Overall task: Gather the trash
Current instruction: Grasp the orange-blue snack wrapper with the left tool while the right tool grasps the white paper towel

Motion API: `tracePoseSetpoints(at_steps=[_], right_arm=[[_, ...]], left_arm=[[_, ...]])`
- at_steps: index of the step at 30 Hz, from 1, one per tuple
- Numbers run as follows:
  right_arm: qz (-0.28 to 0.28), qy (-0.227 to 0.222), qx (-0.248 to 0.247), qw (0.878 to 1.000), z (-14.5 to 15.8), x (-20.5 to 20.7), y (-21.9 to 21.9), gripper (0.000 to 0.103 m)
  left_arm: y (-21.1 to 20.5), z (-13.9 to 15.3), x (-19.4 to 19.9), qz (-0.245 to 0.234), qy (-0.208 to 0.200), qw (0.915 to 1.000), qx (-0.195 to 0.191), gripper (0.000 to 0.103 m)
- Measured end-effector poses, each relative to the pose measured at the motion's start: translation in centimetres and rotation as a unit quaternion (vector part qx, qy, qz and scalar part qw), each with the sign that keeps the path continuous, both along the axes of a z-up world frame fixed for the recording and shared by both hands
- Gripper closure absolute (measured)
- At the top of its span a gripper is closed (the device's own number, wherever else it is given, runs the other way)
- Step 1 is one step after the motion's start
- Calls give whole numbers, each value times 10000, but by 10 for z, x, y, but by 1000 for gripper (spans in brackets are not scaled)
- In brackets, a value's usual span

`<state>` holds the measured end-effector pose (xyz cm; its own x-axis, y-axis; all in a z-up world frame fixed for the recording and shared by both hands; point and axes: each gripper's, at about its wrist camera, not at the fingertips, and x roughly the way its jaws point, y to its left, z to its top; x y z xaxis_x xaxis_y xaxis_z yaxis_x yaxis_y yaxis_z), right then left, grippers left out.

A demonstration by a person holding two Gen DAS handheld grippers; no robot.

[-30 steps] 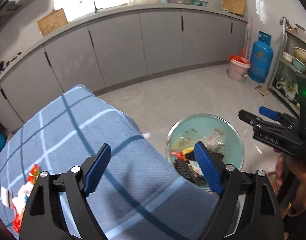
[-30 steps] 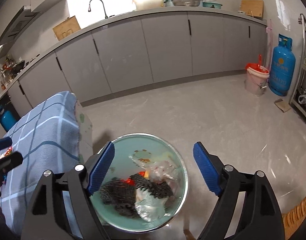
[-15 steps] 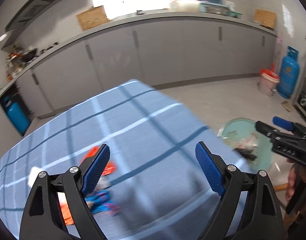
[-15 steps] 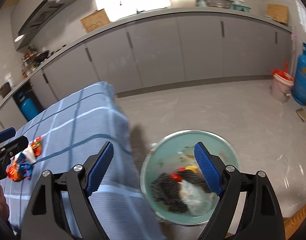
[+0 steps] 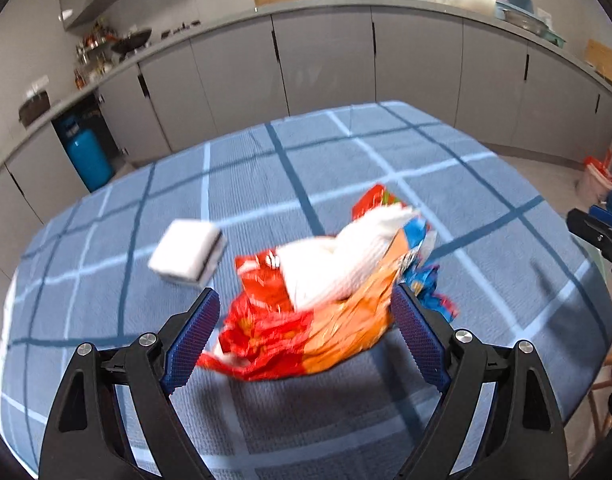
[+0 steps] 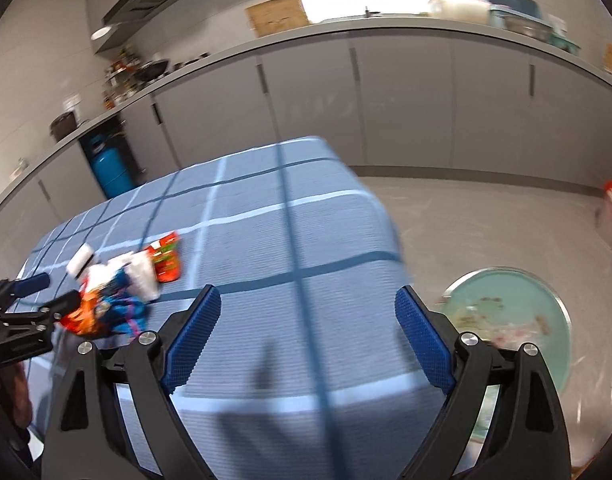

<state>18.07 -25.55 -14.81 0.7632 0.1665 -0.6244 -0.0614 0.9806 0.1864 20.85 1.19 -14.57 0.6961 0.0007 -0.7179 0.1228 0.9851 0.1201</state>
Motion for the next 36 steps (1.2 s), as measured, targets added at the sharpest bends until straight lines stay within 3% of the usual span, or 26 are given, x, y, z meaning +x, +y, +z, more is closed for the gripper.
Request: tracePoseSetpoints(at_steps=[6,7,8,11,17,27,31,36], right_arm=[[187,-17,-111,9998,5,0,24,15],[182,-16,-114,9998,6,-1,25,15],[174,-13,-116,9998,6,-1,25,14],[169,15,-121,9998,5,-1,25,14],[264,35,-125,9996,3,3,37,14],[351,34,-76,9993,5,8,48,14],[603,-6,-54,9982,11,13,69,14],[1128,-136,-201,9933,21,31,114,14]], left_arm=[[-6,-18,3,-324,308,9987,-263,18],[-4,-20,4,-335,315,9986,-269,22],[-4,-22,4,-351,316,9985,-261,36],[-1,-23,4,-466,409,9971,-433,62],[0,-7,-6,-565,300,9970,-445,89],[37,58,-31,-269,-418,9972,-559,93],[55,56,-24,379,-638,9972,7,93],[86,41,-7,850,-330,9958,-122,93]])
